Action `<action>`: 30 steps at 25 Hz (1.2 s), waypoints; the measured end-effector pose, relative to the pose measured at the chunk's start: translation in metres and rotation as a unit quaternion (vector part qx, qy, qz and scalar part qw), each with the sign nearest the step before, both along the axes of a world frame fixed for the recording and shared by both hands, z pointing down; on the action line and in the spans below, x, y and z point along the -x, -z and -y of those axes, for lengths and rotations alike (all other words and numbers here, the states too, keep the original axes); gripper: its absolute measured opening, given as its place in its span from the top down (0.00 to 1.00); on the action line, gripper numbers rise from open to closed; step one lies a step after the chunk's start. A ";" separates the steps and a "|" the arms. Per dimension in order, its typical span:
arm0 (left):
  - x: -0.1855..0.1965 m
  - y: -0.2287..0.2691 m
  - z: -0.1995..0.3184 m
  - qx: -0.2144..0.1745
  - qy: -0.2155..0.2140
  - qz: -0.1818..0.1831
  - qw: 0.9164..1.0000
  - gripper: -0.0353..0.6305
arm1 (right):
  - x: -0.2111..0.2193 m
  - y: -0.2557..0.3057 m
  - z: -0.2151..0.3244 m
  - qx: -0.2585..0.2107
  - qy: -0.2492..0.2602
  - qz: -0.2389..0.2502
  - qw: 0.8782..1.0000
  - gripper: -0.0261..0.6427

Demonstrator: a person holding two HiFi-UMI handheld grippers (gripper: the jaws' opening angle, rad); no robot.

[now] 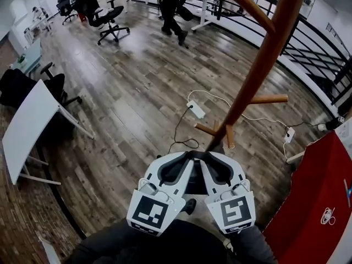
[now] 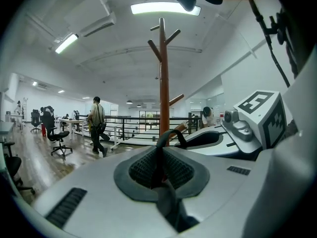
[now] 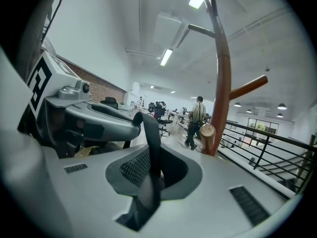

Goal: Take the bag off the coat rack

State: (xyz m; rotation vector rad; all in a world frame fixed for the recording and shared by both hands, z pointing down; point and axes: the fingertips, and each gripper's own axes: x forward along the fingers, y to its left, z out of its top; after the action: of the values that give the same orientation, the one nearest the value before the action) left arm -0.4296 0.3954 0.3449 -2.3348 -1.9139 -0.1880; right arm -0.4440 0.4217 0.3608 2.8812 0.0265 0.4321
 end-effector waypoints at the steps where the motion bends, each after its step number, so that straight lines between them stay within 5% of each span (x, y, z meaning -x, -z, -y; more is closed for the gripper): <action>1: -0.005 0.001 0.003 0.002 0.009 0.001 1.000 0.88 | -0.005 0.000 0.004 0.001 0.007 -0.001 1.000 0.89; 18: -0.119 0.036 0.086 0.026 0.137 -0.018 0.990 0.88 | -0.126 0.029 0.086 -0.013 0.122 -0.030 0.992 0.89; 30: -0.236 0.052 0.149 0.037 0.212 -0.021 0.976 0.88 | -0.249 0.049 0.144 -0.028 0.186 -0.058 0.980 0.89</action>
State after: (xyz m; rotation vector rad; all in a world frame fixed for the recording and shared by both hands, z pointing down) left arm -0.1935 0.2467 0.2927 -2.7452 -1.4027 -0.1029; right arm -0.1952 0.2778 0.3116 2.8700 -0.5024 0.1943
